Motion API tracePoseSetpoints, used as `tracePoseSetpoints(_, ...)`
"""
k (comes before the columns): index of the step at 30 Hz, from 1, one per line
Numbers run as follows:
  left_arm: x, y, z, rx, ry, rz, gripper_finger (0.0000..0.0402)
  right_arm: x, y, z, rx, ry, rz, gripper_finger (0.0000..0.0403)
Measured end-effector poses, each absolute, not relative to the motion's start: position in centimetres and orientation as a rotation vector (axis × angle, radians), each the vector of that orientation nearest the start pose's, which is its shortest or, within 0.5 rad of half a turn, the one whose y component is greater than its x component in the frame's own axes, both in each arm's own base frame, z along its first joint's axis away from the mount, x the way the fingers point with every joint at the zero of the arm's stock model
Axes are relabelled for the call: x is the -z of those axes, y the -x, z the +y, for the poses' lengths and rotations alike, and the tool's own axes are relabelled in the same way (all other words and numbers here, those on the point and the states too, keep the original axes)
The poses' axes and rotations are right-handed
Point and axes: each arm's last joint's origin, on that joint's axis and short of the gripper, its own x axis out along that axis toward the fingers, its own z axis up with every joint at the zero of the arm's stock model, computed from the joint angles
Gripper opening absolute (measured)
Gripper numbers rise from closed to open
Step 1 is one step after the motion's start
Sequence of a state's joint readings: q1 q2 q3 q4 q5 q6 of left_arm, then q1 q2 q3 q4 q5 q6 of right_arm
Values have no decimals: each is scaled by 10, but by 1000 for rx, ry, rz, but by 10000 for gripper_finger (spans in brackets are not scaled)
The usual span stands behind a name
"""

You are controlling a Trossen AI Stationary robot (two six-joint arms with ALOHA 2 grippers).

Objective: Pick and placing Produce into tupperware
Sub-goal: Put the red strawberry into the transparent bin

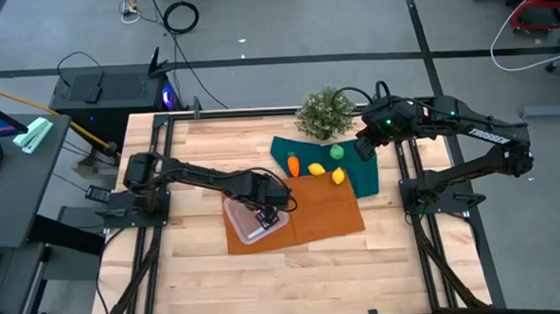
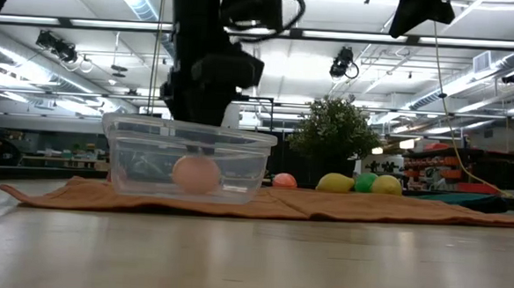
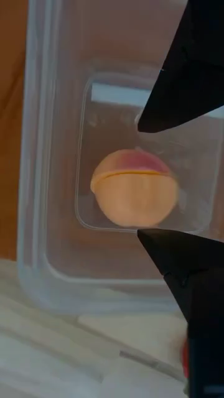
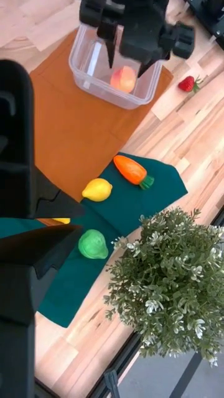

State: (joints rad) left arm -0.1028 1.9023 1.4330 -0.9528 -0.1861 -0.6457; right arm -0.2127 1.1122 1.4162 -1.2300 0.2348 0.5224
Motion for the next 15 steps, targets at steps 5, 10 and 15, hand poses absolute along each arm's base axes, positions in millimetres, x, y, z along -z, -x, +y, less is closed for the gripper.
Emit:
tracePoseSetpoints(5,-226,-355,-31,-527,387,1254,275,-394,-171,-44,648,-466,802,1)
tracePoseSetpoints(10,-252,-339,-29,-565,461,1206,275,-394,-172,-44,648,-467,798,1)
tracePoseSetpoints(15,-270,-312,-12,-723,510,1259,275,-395,-172,-44,650,-470,795,1)
